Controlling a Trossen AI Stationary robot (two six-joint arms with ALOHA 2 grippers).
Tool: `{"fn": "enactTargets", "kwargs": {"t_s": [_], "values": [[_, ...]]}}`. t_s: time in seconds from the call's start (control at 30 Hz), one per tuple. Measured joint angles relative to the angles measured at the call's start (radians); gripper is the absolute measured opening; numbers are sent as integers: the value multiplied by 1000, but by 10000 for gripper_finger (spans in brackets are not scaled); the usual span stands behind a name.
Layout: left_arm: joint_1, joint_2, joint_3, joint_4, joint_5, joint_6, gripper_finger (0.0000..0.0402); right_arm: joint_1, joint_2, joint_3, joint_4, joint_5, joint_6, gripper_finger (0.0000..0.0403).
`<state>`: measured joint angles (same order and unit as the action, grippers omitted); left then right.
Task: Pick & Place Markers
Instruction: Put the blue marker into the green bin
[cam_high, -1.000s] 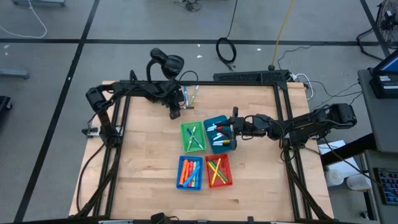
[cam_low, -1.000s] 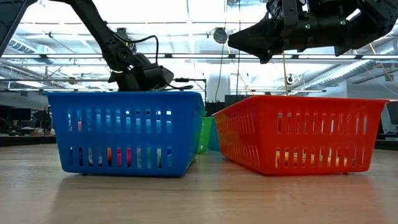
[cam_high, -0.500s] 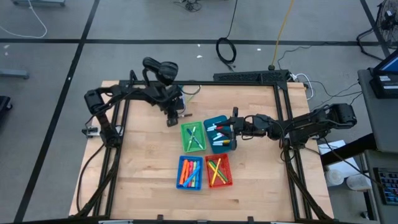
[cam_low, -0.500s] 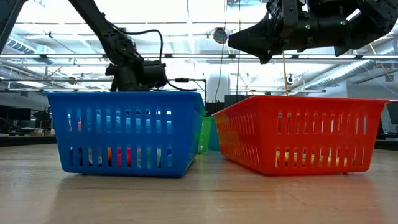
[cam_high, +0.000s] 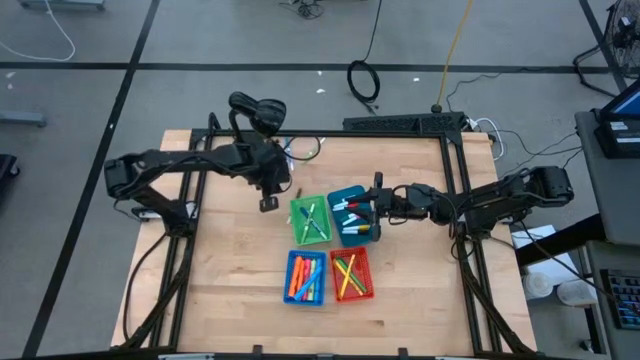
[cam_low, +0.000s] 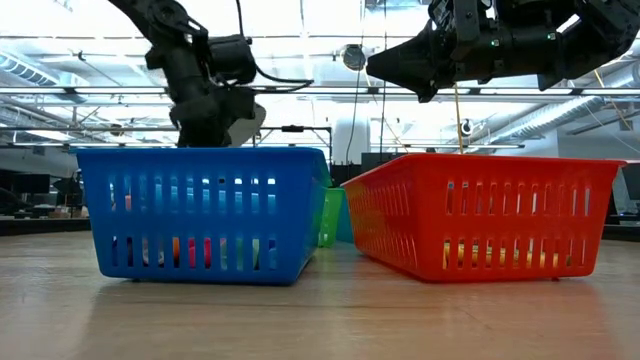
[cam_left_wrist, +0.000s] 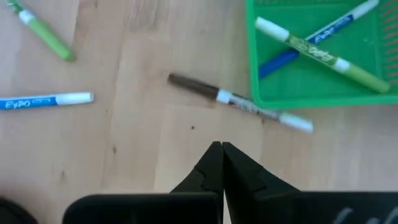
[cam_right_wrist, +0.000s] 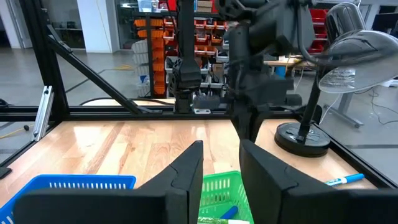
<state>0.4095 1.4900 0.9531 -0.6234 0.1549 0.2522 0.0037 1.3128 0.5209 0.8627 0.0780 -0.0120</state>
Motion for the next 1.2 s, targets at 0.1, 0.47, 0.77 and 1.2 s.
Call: {"fn": "enactTargets", "kwargs": {"t_s": [0.1,0.47,0.77,1.2], "values": [[-14,-14,0,1,0,-84,10,0,0,0,0,0,0,91],[-97,95,1,87,-270,-128,162,0,0,0,1,0,0,91],[160,162,2,344,-229,-364,236,0,0,0,3,0,0,91],[299,461,238,209,-141,-554,214,-2,0,0,-9,0,-8,91]]}}
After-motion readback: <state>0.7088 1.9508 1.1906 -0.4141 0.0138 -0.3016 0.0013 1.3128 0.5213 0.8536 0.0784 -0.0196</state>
